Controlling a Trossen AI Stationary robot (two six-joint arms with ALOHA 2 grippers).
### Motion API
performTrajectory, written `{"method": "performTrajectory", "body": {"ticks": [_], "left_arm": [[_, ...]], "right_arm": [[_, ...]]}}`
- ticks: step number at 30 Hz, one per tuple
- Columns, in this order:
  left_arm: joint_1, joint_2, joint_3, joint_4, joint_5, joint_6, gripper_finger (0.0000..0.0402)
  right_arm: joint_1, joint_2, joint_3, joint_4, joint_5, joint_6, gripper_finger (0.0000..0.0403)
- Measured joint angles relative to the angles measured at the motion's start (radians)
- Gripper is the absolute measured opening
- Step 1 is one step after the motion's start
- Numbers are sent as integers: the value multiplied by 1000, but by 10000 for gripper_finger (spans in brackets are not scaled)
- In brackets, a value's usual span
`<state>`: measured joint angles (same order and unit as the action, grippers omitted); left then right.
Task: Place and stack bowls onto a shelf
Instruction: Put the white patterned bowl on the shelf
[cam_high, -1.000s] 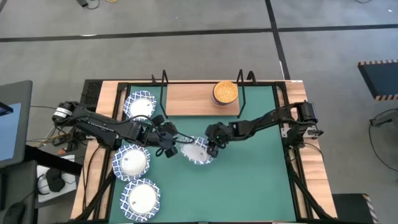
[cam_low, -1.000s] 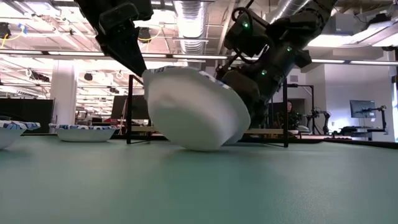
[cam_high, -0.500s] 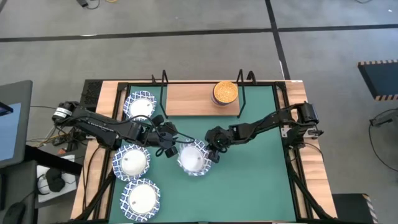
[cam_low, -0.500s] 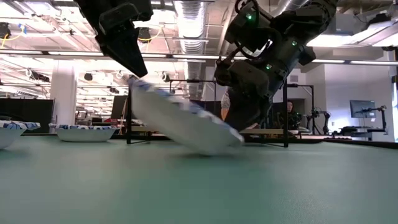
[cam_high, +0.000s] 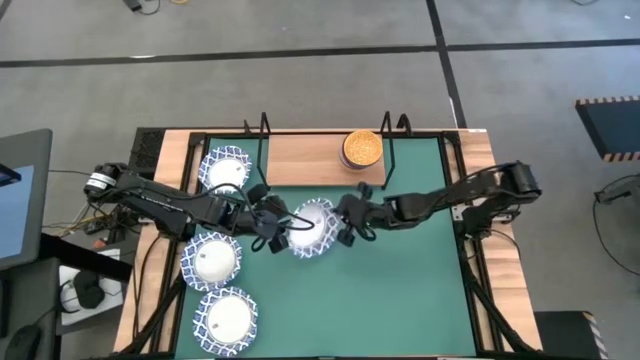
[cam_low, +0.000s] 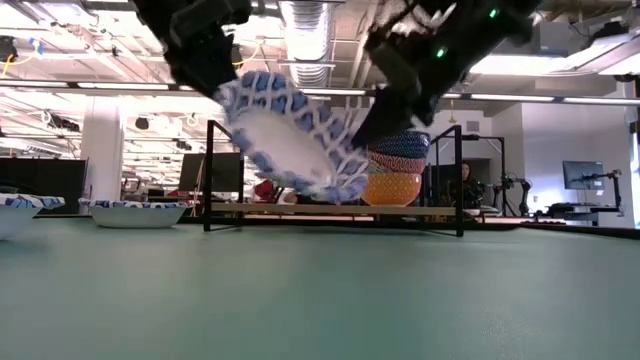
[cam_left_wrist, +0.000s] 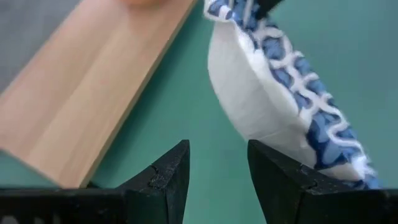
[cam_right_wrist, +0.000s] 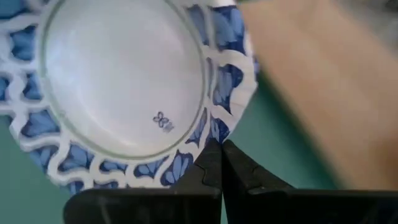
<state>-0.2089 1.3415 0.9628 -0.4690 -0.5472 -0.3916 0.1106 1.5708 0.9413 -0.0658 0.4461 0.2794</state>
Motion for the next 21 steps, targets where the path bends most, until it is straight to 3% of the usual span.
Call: {"method": "performTrajectory", "body": {"ticks": [6,14,21], "left_arm": [[0,0,30,89,-4,77,148],[0,-29,134,-67,-118,66,148],[0,-95,157,-121,-235,47,148]], "right_arm": [[30,-81,0,-9,195,-66,17],[-5,-135,0,13,394,-185,17],[-172,-148,70,92,342,-387,17]]}}
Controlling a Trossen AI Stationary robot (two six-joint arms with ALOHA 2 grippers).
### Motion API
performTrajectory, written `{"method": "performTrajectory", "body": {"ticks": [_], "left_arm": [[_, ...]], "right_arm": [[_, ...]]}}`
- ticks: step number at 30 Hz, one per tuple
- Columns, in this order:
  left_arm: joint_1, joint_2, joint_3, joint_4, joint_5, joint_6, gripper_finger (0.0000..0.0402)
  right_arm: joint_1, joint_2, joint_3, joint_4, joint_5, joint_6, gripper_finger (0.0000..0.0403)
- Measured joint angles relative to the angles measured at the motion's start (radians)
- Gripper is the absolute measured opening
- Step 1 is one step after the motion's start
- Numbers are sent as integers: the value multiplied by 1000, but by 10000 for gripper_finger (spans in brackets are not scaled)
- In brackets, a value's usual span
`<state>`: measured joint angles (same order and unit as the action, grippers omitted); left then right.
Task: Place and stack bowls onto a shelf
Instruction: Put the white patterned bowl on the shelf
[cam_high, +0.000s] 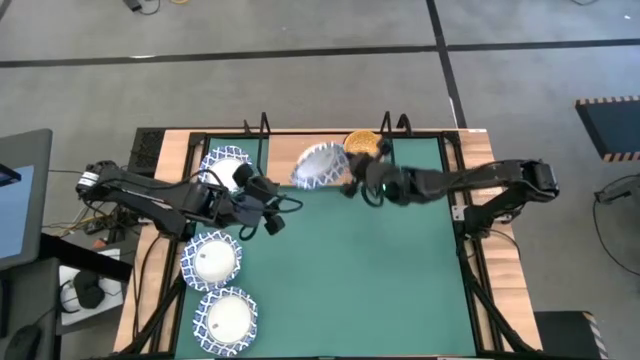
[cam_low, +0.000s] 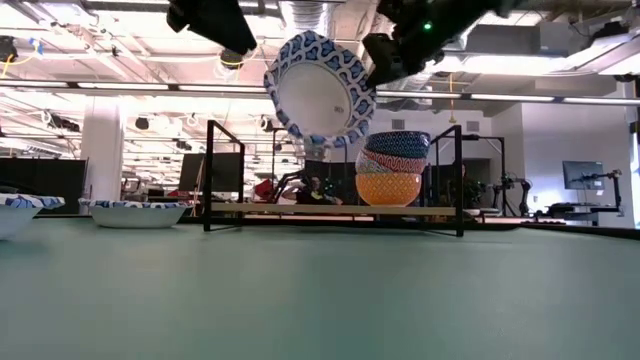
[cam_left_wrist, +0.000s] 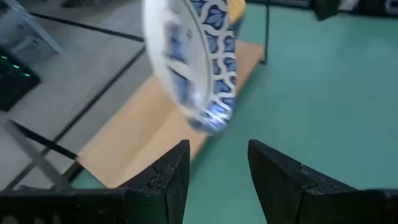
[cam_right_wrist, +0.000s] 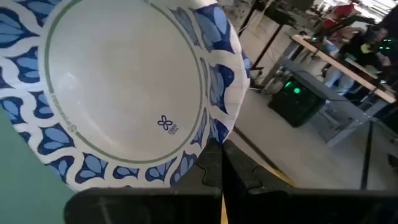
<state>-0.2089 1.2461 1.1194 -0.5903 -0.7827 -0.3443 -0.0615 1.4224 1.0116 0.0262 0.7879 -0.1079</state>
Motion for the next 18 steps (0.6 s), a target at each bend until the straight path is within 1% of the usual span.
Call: {"method": "performTrajectory", "body": {"ticks": [4,7,10,12,15,18], "left_arm": [[0,-7,0,-25,-65,6,148],[0,-3,0,-74,-99,-8,148],[0,0,-11,-118,-115,-40,148],[0,0,-12,-155,-148,-89,148],[0,0,-12,-193,-200,-141,148],[8,-1,-12,-179,-210,-133,148]], "right_arm": [[-102,43,102,-40,-149,-24,17],[-148,90,176,-101,-206,-25,17],[-176,145,243,-150,-219,-21,17],[-176,171,255,-195,-218,-1,17],[-152,212,258,-189,-219,32,17],[-121,241,257,-170,-218,37,16]]}}
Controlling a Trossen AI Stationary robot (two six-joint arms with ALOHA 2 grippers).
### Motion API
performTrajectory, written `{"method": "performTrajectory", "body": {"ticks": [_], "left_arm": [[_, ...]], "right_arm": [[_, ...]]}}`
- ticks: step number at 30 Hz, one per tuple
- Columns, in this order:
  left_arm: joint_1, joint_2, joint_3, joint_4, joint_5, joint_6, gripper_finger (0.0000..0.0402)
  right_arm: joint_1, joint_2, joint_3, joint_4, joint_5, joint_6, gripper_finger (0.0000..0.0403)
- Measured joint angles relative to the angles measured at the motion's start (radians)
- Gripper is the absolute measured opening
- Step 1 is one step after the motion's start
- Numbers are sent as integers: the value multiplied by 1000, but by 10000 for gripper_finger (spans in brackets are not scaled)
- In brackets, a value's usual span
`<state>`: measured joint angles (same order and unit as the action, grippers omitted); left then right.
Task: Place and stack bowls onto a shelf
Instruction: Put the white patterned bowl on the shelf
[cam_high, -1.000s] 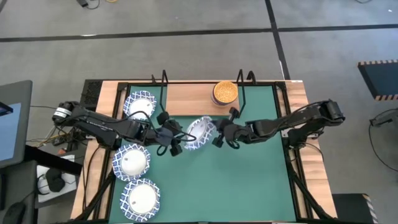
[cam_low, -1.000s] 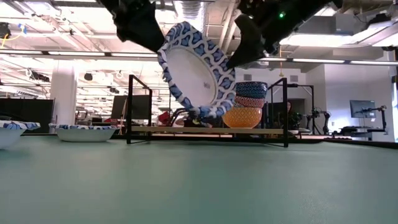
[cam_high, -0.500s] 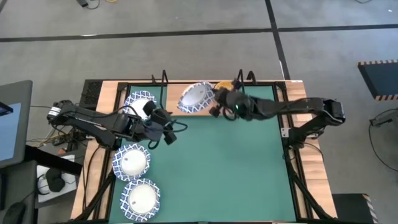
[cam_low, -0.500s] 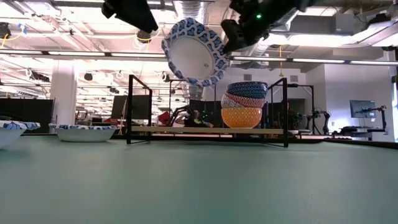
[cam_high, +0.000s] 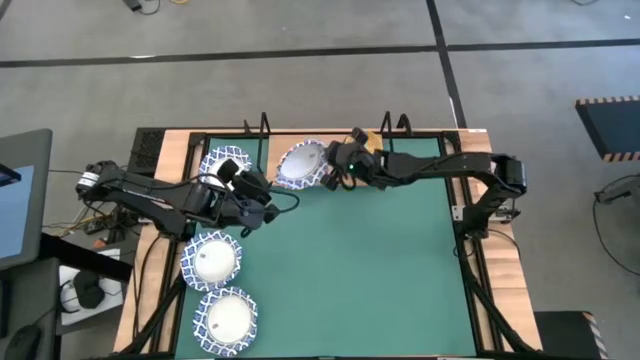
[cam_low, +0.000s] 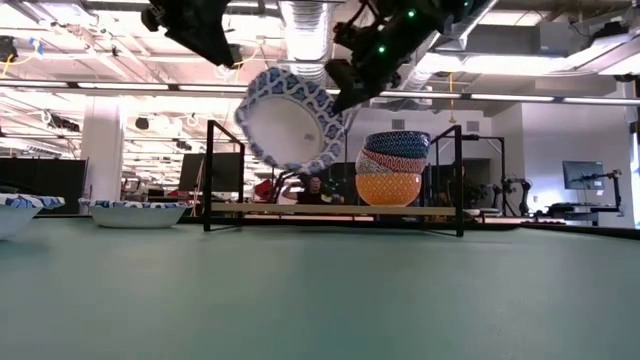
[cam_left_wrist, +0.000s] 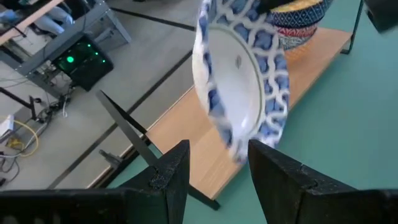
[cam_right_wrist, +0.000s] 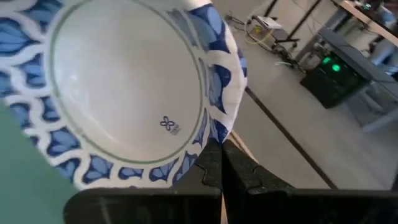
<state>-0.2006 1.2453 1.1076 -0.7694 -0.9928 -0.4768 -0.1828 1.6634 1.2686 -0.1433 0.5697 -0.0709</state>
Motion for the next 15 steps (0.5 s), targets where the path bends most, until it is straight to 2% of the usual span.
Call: {"method": "performTrajectory", "body": {"ticks": [7,15], "left_arm": [[26,0,0,11,4,38,148],[87,0,0,137,108,195,135]], "right_arm": [[59,-3,1,21,13,13,16],[80,-26,0,12,27,-13,16]]}}
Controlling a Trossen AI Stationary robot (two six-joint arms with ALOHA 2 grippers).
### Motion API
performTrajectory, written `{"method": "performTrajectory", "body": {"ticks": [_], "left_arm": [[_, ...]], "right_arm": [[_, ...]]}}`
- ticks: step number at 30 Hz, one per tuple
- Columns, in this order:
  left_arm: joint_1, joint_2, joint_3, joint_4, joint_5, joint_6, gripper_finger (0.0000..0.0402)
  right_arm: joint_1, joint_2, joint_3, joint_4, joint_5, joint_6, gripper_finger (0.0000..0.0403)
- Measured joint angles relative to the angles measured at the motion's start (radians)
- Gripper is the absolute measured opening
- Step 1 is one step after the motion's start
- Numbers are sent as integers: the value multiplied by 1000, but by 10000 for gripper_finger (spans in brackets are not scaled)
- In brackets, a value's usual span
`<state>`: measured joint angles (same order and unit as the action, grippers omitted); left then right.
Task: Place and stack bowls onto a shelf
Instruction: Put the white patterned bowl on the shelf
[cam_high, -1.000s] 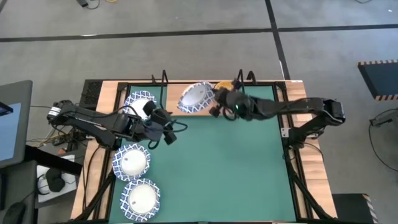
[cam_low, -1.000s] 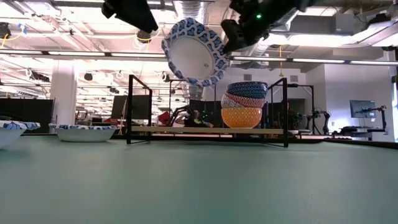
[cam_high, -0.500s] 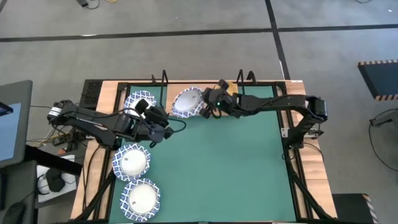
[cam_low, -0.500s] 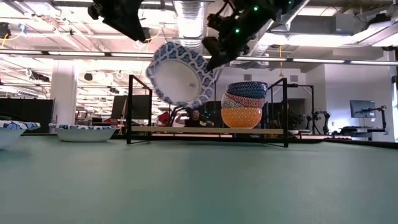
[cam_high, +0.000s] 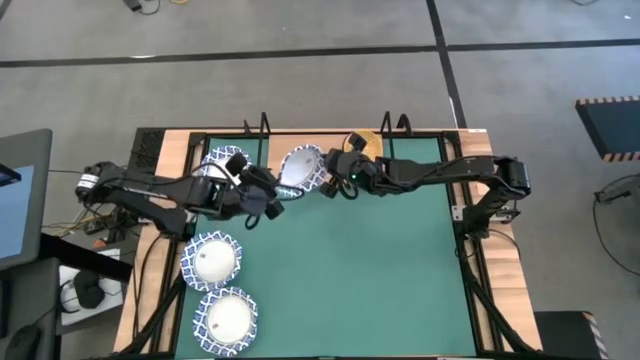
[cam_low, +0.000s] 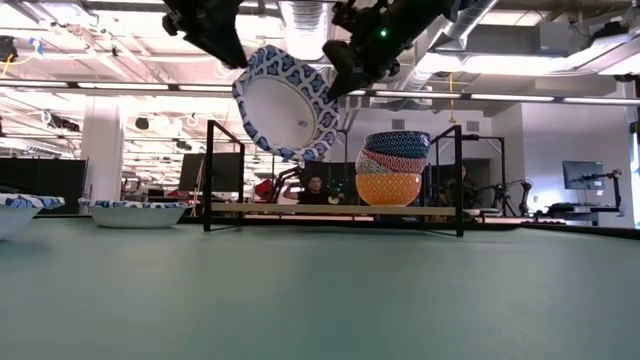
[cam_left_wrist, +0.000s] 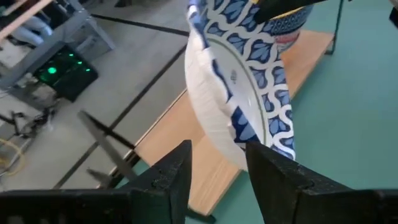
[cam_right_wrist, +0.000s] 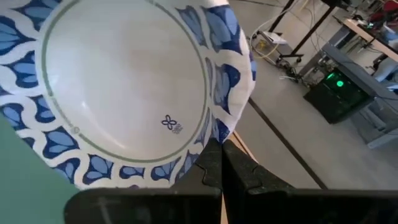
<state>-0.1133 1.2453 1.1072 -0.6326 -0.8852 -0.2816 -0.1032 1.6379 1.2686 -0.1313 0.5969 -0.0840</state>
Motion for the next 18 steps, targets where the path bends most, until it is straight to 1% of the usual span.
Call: {"method": "performTrajectory", "body": {"ticks": [3,6,8,10,12,14,18], "left_arm": [[39,0,0,49,68,47,108],[68,0,0,61,132,60,75],[78,0,5,58,145,60,61],[80,-6,10,63,147,61,58],[80,-20,10,63,156,63,68],[80,-37,10,64,170,64,86],[93,-72,10,85,174,65,143]], "right_arm": [[0,-3,0,2,-12,-2,16],[-2,-3,0,-11,-13,-3,16],[-11,-3,0,-20,-16,-3,16],[-20,-3,0,-30,-20,-3,16],[-32,-3,0,-43,-25,4,17],[-40,-3,0,-51,-27,6,17],[-43,-3,0,-55,-28,22,17]]}}
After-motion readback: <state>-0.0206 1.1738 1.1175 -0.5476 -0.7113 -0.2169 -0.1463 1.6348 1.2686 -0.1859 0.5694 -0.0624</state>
